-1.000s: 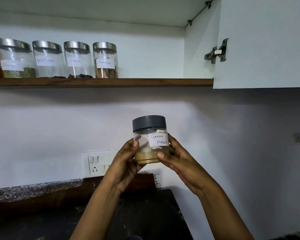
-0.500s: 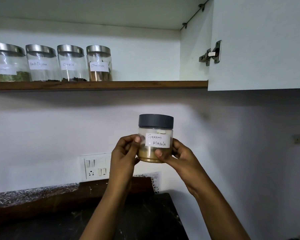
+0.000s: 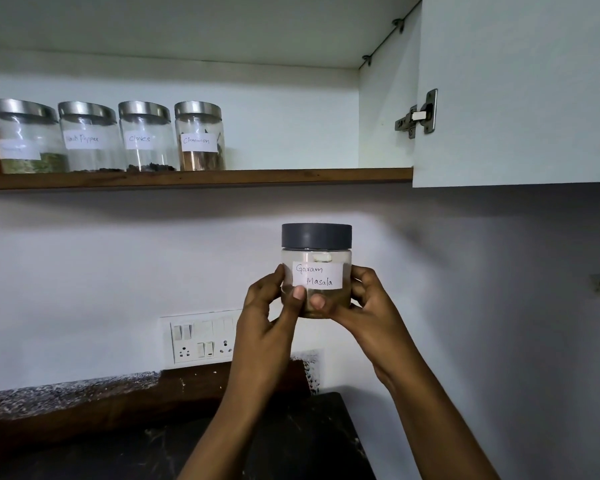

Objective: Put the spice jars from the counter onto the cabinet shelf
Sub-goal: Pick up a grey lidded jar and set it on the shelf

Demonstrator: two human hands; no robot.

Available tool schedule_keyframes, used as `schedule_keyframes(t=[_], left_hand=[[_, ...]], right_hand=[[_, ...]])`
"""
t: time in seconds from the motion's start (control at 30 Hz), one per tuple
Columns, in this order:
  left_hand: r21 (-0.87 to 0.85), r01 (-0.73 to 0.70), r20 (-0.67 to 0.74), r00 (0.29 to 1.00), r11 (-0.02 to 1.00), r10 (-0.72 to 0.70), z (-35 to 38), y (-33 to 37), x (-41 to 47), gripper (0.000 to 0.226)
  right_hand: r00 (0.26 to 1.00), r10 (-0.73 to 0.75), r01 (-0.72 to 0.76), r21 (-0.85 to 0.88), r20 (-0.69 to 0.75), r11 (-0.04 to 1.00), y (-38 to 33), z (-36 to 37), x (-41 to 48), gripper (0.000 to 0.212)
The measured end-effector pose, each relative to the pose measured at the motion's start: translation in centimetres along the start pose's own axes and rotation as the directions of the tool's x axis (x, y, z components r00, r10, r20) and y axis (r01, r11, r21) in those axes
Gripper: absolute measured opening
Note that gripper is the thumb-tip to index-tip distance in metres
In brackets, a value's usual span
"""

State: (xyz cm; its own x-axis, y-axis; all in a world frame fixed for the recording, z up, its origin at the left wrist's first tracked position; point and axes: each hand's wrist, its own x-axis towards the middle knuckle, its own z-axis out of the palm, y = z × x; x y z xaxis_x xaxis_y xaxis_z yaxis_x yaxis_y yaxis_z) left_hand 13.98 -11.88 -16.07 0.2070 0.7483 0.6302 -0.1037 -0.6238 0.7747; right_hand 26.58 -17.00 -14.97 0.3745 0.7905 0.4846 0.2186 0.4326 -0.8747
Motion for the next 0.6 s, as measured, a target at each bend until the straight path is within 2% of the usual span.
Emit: schedule_keyframes(t=[0.1, 0.23, 0.43, 0.6], left_hand=[[0.02, -0.046, -0.004, 0.999, 0.999, 0.046, 0.0, 0.4, 0.1, 0.034], [0.065, -0.112, 0.049, 0.993, 0.992, 0.108, -0.4, 0.9, 1.0, 0.057], [0.131, -0.201, 0.042, 0.98, 0.971, 0.197, -1.9, 4.0, 5.2, 0.048], [0.231, -0.295, 0.073, 0.955, 0.927, 0.286, -3.2, 8.2, 11.4, 0.036]], right_hand=[[0.998, -0.016, 0.017, -0.016, 0.057, 1.0, -0.5, -0.3, 0.1, 0.061], [0.997, -0.031, 0.036, -0.083, 0.067, 0.996, -1.5, -0.7, 1.1, 0.056], [0.983, -0.095, 0.114, -0.118, 0.159, 0.986, -5.7, -0.4, 4.2, 0.051], [0.97, -0.197, 0.204, -0.038, 0.141, 0.978, -10.1, 1.3, 9.7, 0.051]])
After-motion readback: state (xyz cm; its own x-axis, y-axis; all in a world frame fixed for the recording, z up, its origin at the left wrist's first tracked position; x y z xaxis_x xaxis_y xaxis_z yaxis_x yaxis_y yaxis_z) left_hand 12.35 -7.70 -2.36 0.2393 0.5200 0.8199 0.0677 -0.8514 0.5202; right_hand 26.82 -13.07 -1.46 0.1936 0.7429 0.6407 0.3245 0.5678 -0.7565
